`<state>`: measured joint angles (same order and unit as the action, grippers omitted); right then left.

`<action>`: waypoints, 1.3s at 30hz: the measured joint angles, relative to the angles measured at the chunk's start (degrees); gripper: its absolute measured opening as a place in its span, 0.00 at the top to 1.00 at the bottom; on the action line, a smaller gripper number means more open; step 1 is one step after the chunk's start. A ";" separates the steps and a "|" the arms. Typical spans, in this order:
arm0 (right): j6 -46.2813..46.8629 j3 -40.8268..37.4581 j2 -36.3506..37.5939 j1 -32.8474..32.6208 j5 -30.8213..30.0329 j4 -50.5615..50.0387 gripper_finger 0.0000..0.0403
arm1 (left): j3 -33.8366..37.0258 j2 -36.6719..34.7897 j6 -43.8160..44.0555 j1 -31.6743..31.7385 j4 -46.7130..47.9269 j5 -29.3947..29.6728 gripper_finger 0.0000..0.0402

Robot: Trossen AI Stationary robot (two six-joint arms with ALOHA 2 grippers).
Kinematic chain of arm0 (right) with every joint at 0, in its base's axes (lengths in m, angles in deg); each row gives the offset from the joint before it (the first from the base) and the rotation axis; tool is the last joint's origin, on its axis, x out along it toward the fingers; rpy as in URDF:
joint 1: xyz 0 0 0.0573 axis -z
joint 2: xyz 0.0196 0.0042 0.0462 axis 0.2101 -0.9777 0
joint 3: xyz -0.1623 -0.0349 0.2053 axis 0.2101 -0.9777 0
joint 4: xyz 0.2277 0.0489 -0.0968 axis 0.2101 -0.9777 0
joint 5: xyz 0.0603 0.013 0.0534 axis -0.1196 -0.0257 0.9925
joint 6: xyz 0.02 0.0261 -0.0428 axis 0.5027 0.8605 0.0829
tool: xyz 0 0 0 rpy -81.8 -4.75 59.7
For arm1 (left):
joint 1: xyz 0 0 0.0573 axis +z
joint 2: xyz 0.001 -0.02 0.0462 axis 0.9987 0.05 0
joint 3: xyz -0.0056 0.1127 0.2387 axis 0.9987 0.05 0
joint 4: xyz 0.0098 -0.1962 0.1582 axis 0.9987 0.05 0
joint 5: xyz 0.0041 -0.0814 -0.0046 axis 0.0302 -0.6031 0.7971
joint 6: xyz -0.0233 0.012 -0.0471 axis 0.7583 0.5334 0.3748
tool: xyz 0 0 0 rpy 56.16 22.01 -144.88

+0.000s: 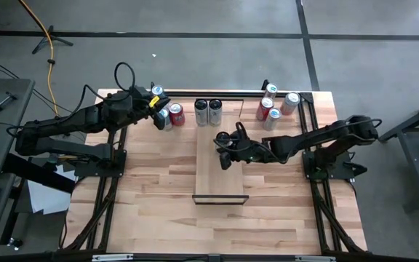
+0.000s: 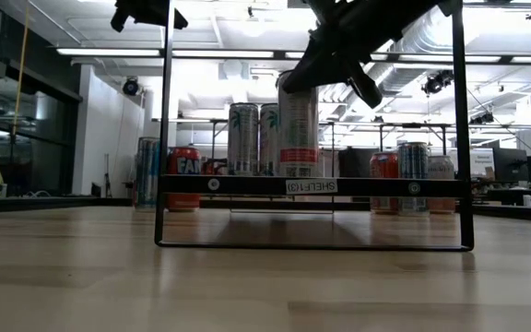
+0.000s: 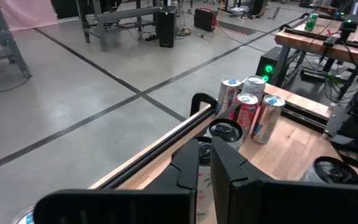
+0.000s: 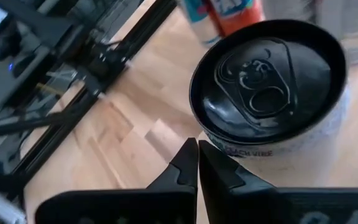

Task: Place canned beverage on shelf
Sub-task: Put the white-pink soda can on the shelf aligned with the other white-pink soda can

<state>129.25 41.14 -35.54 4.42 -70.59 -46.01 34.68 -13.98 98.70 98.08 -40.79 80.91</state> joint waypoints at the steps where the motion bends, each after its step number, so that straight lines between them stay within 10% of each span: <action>1: 0.06 0.00 0.00 0.01 -0.72 0.04 1.00 | 0.00 0.00 0.00 -0.01 0.04 -0.20 1.00; 39: -5.70 0.00 0.02 13.54 -6.78 -6.69 1.00 | 0.00 0.00 0.11 -0.01 0.20 -0.20 1.00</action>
<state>123.55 41.14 -35.52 17.97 -77.36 -52.70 34.68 -13.98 98.82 98.07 -40.59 80.72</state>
